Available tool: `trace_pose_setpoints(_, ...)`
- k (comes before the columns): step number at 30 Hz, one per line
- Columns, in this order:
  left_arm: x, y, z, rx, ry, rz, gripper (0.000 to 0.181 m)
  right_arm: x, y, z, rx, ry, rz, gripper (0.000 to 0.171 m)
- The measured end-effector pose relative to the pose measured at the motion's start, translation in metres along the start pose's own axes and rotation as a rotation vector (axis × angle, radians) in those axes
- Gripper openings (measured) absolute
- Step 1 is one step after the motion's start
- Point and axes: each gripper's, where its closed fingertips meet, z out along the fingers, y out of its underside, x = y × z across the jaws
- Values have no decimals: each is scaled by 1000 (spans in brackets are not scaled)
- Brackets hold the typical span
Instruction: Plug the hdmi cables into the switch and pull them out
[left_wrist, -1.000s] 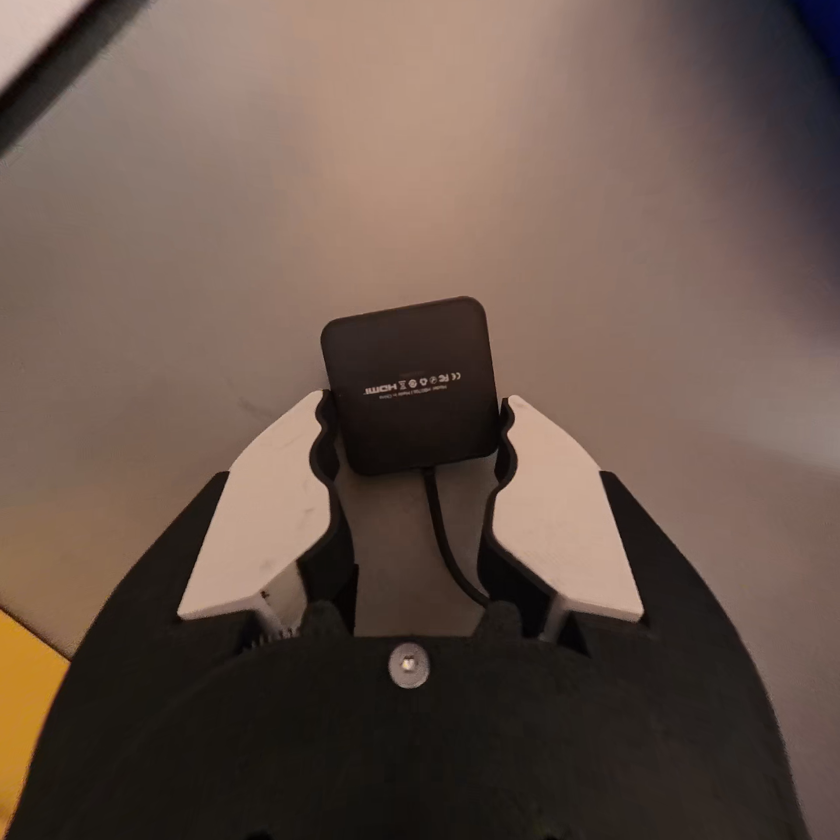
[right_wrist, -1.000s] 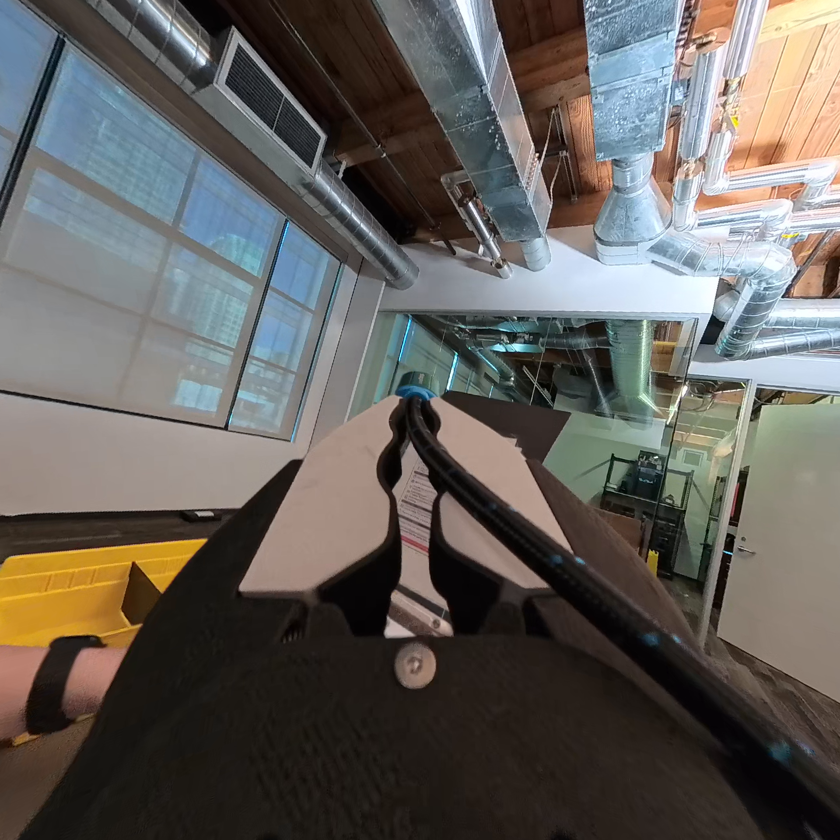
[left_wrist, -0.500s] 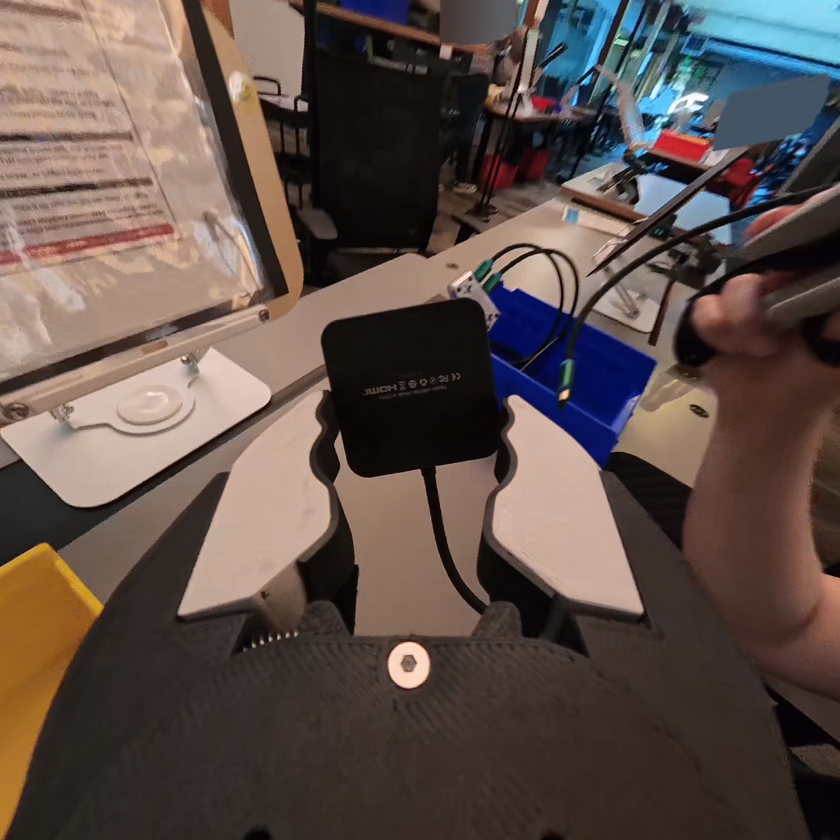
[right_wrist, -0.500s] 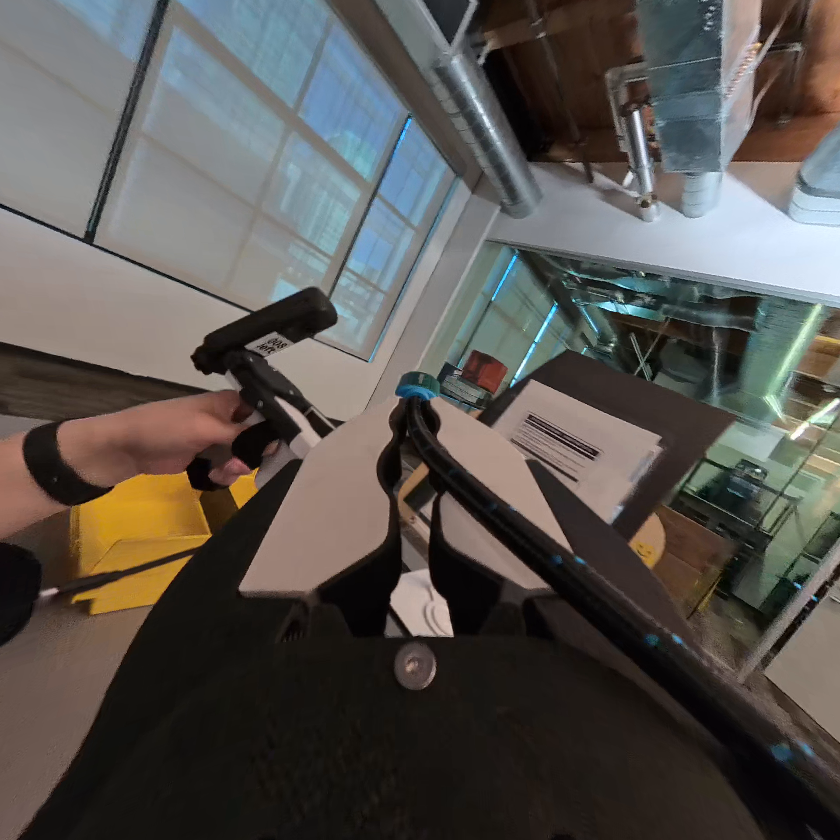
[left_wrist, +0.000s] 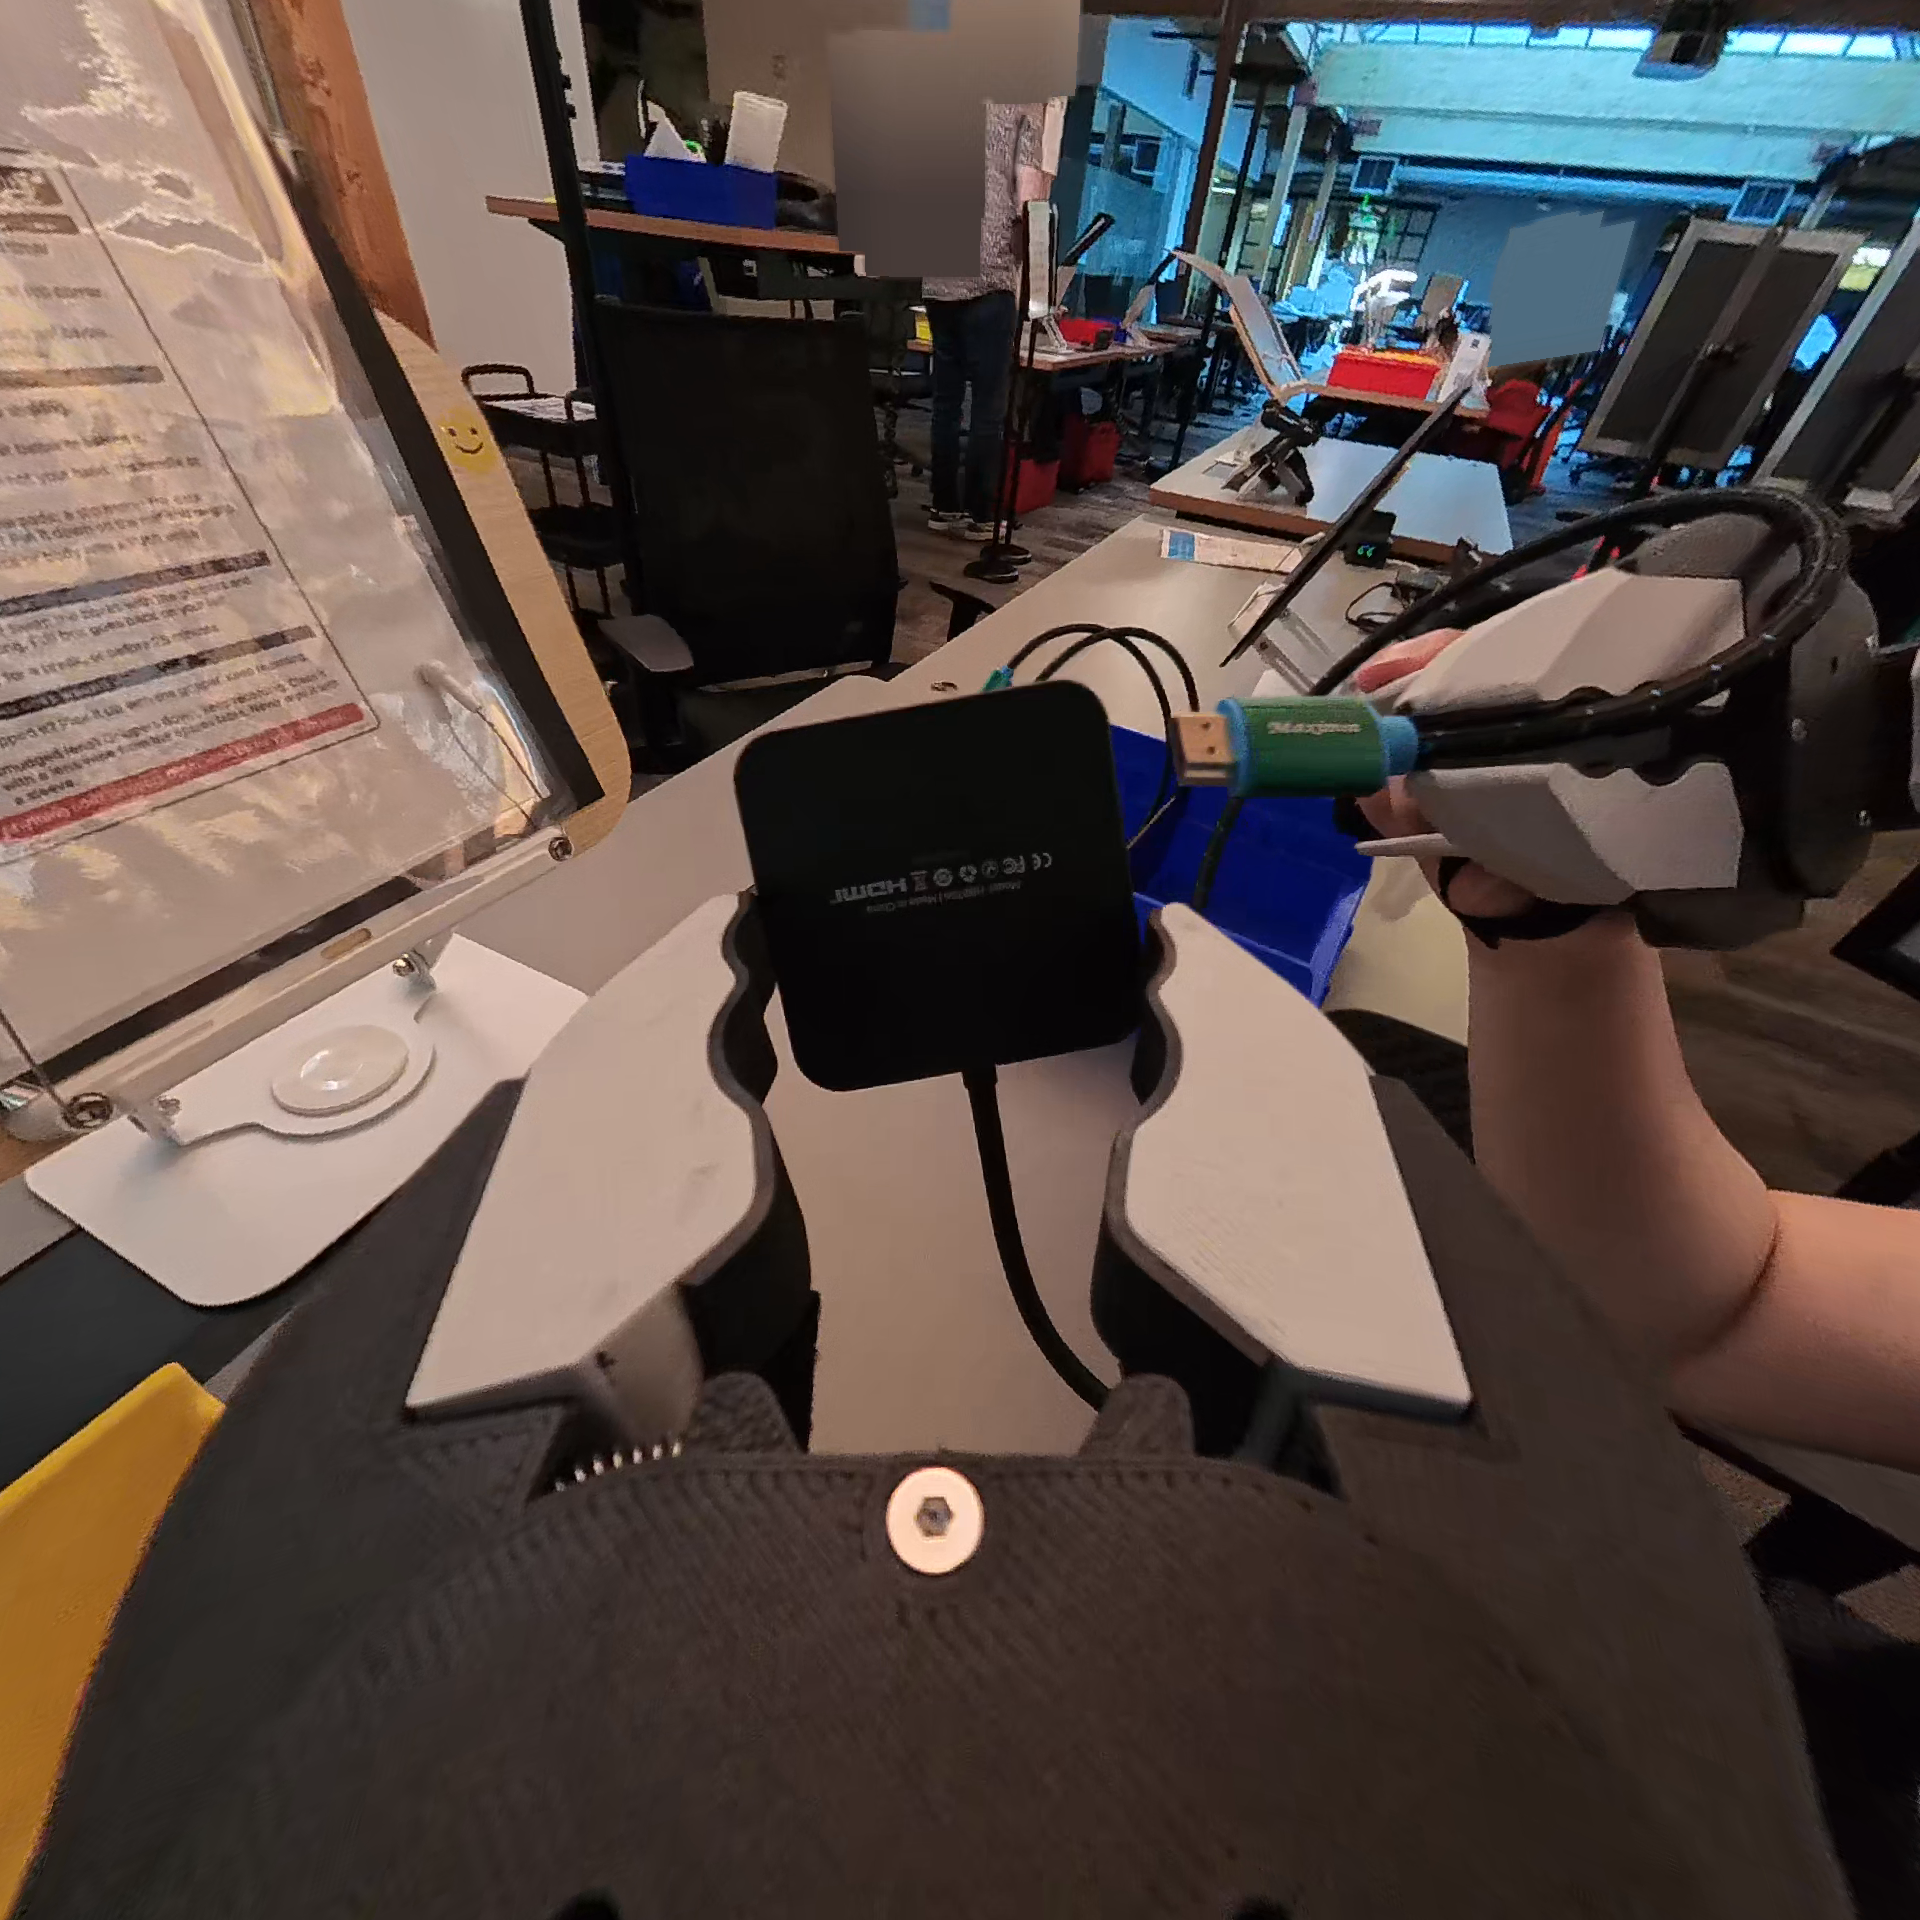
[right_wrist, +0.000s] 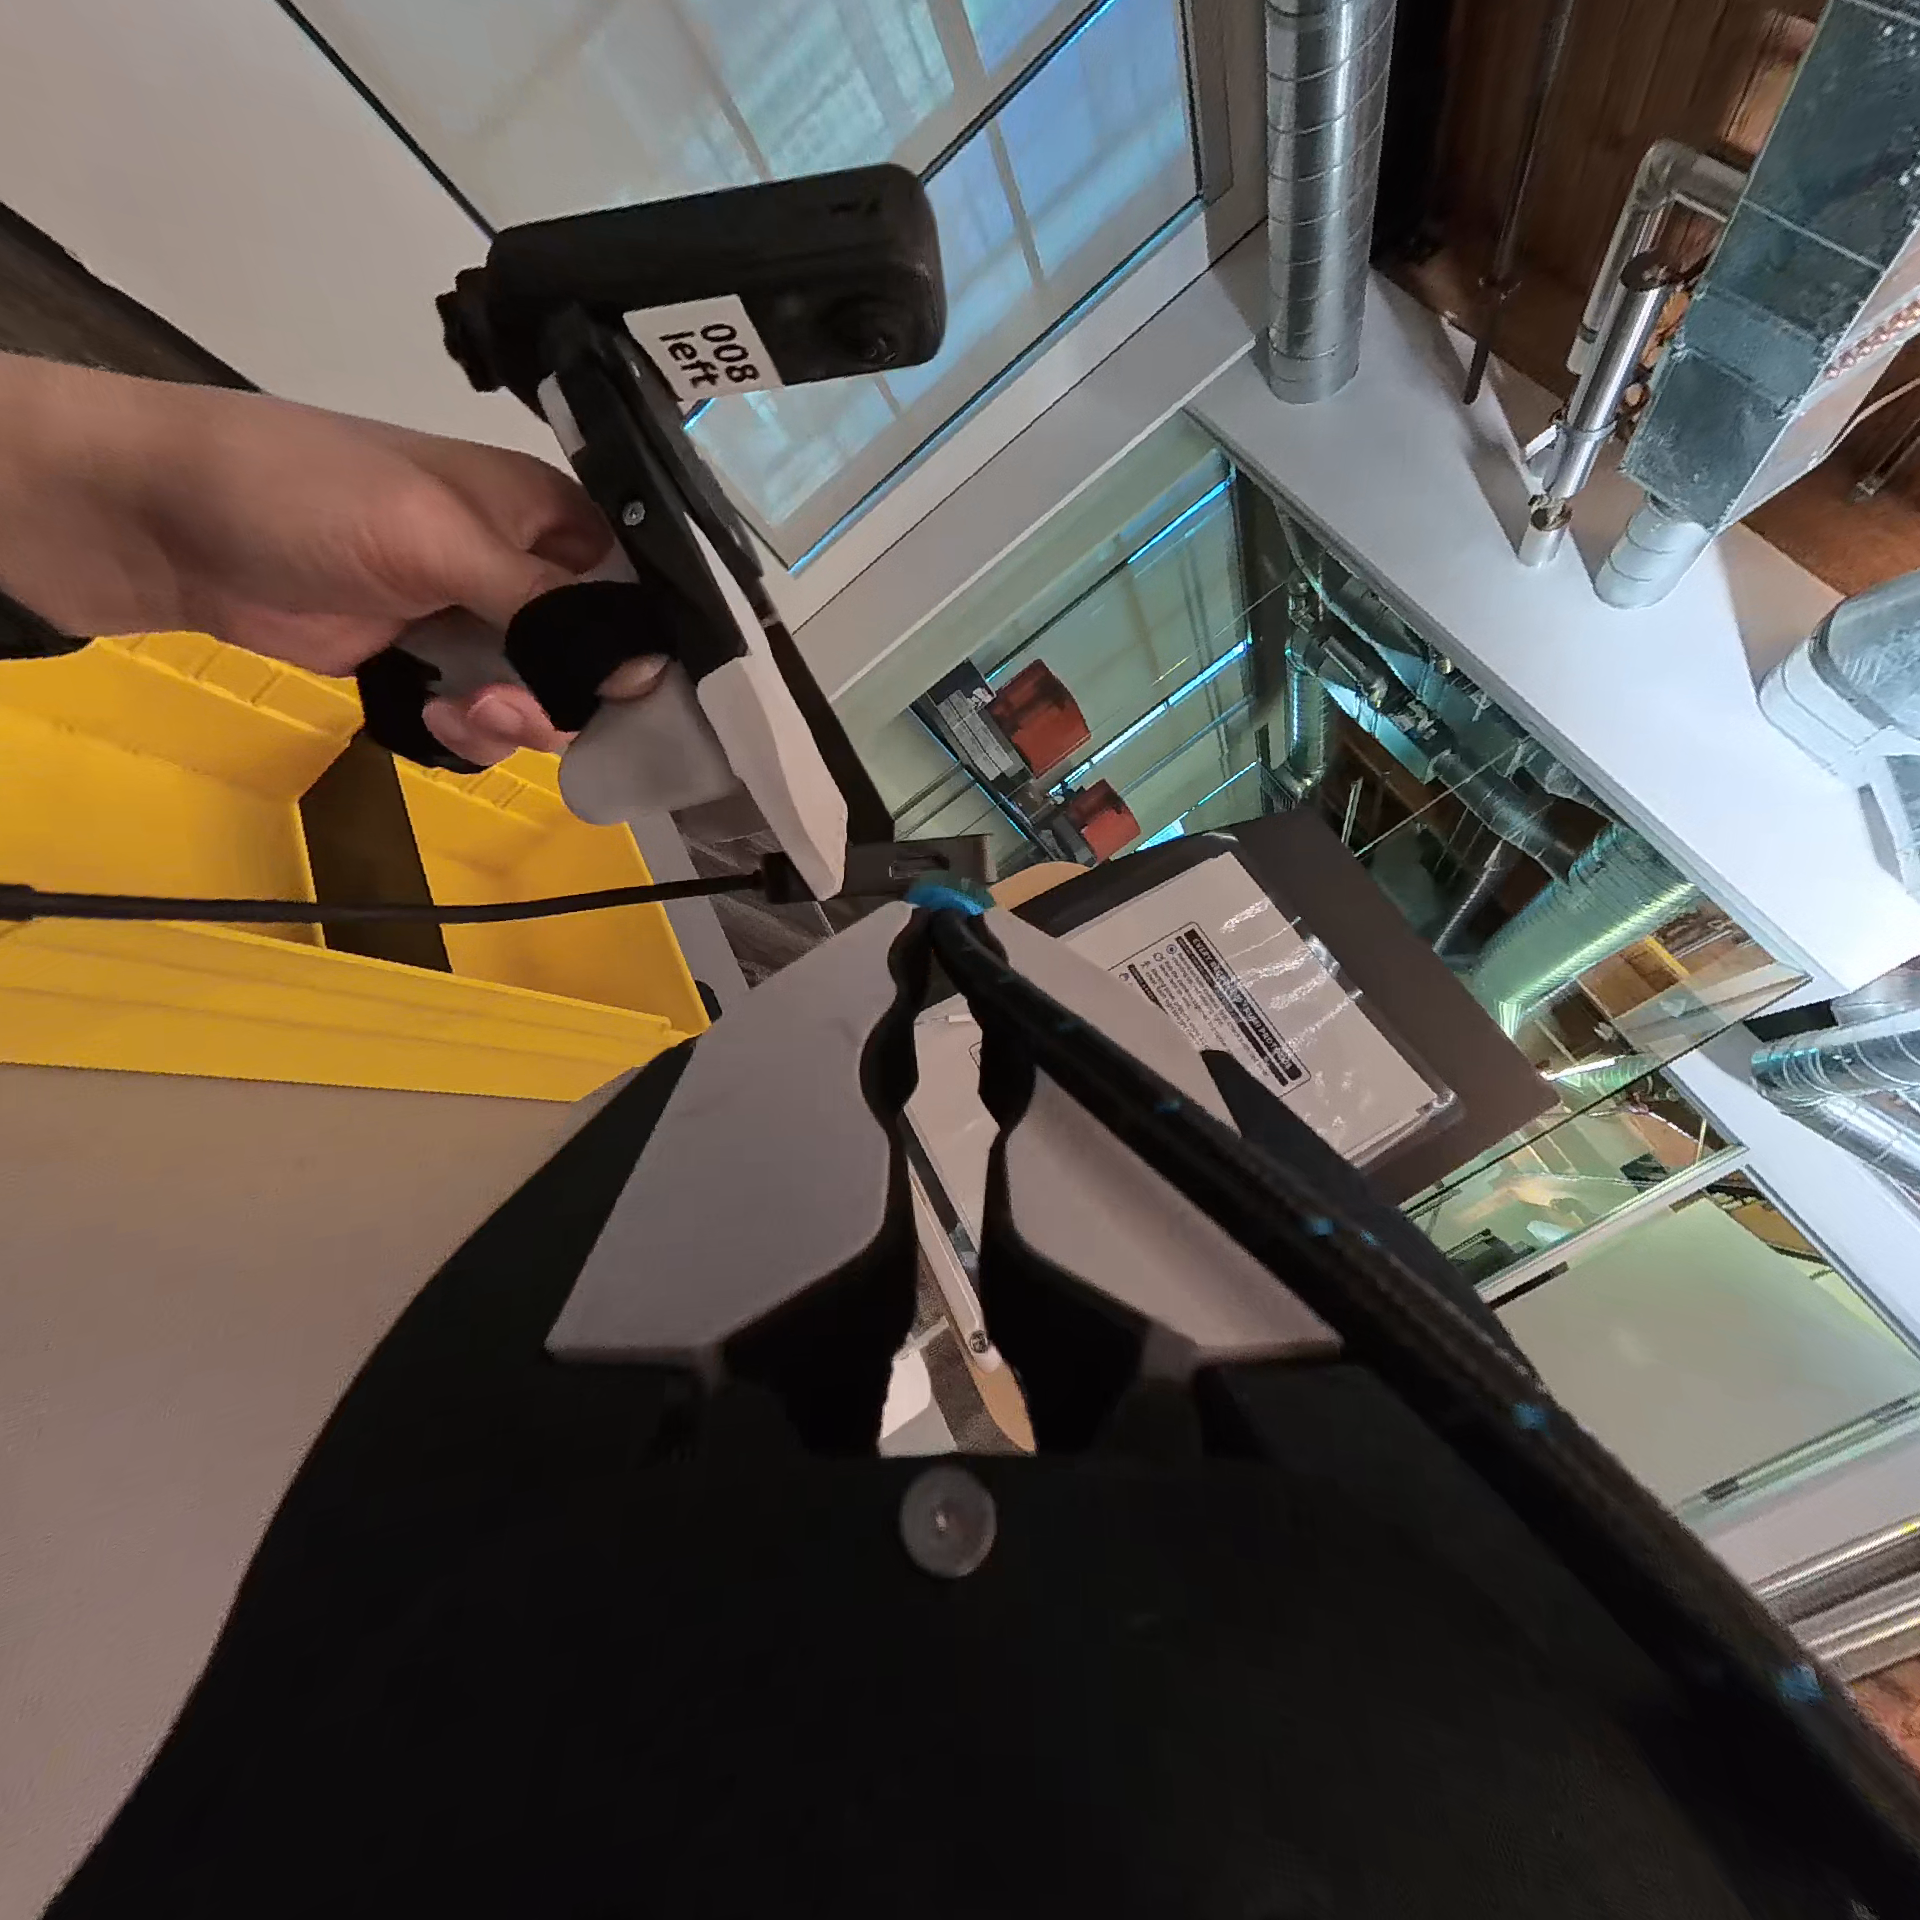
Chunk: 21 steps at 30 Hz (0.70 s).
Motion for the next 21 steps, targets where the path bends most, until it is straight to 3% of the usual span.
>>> trace_pose_setpoints(1, 2, 1, 0, -7, 7, 8, 67, -1, 0, 0, 1, -6, -15, 7)
trace_pose_setpoints(9, 4, 14, 1, -95, 31, 21, 67, -11, -2, -5, 15, -31, -168, 7)
trace_pose_setpoints(21, 12, 20, 3, -152, 36, 66, 67, -25, 6, -3, -5, -102, -218, 6)
